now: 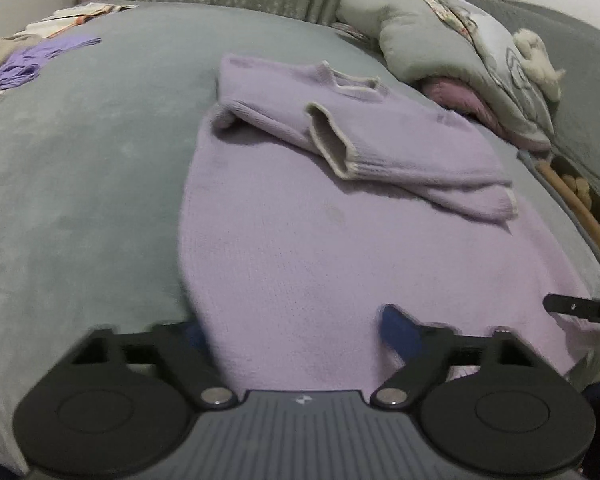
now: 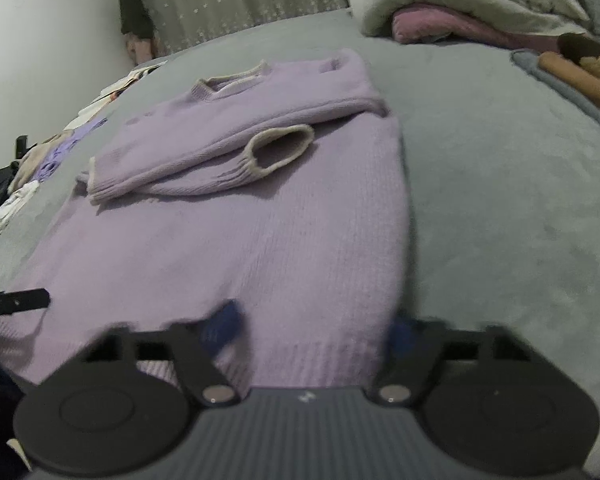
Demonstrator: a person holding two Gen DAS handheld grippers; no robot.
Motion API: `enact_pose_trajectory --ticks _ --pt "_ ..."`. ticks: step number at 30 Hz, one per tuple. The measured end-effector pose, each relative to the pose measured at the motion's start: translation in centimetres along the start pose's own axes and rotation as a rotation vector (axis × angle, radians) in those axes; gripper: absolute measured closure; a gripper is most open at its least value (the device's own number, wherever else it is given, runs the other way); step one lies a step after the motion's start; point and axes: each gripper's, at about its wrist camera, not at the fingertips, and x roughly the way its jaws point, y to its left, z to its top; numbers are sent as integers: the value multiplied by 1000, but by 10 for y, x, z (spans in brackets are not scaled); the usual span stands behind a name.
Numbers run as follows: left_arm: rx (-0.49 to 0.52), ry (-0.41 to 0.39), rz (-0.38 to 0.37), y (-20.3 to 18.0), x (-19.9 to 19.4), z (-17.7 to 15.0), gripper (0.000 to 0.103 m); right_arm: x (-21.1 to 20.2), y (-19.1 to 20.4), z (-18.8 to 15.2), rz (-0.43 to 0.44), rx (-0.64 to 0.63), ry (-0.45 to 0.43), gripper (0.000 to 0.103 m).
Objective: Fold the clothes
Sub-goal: 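Pinch the sweater's hem with both grippers, then lift the hem with both grippers and fold it over toward the collar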
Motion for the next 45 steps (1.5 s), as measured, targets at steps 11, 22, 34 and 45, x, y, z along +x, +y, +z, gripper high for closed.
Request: enact_pose_trajectory --ticks 11,22,34,45 --pt "-165 -8 -107 20 -9 8 95 -7 -9 3 66 81 -45 90" --pt "-197 -86 -151 15 -40 10 96 -50 -9 0 156 142 -201 91" --pt "-268 -77 -211 19 -68 -6 96 -85 -16 -29 201 225 -268 91" --pt "-351 -74 -263 33 -81 30 94 -102 -12 -8 264 229 -303 91"
